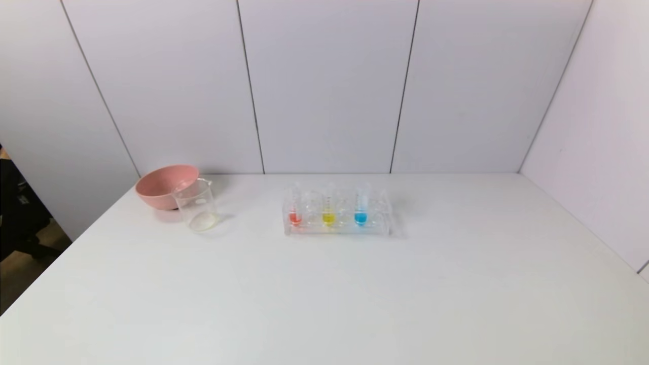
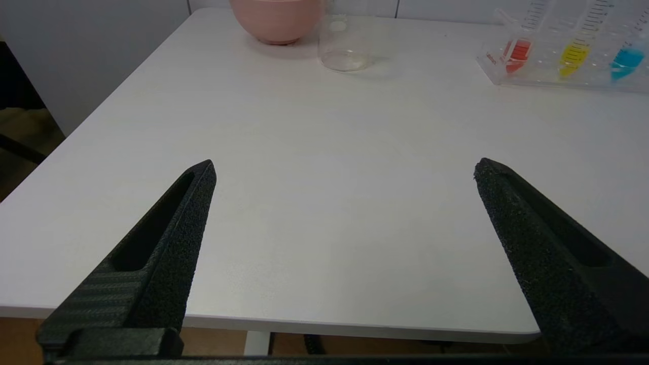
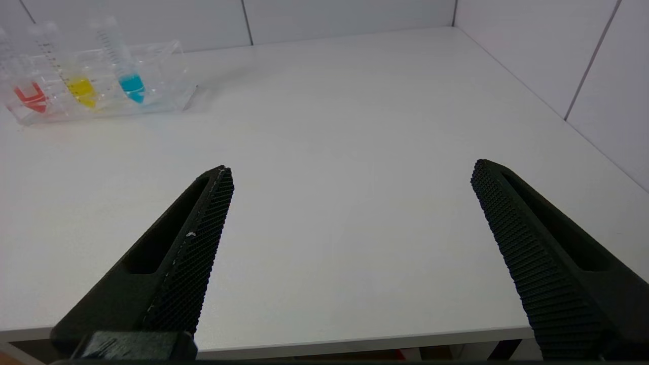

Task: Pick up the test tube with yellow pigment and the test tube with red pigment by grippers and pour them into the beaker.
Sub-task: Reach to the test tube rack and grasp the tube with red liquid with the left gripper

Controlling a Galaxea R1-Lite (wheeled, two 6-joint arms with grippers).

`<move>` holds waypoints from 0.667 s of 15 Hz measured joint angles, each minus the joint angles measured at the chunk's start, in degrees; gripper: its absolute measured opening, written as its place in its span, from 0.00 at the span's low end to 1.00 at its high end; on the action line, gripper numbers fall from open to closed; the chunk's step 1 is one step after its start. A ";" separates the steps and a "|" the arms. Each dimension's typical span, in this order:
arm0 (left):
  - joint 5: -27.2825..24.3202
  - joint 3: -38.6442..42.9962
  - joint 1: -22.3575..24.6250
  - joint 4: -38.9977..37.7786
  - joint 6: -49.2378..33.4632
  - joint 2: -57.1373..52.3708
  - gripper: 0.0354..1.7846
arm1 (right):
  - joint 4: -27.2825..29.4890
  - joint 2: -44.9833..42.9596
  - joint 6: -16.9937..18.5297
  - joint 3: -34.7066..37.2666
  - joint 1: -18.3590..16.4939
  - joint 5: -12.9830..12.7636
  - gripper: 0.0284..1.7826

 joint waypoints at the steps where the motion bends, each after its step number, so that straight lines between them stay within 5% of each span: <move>1: -0.09 0.00 0.00 0.02 0.24 0.00 1.00 | -0.02 0.00 0.00 0.00 0.00 0.00 0.96; 10: -0.05 0.00 -0.04 -0.11 0.29 0.00 1.00 | 0.00 0.00 0.00 0.00 0.00 0.00 0.96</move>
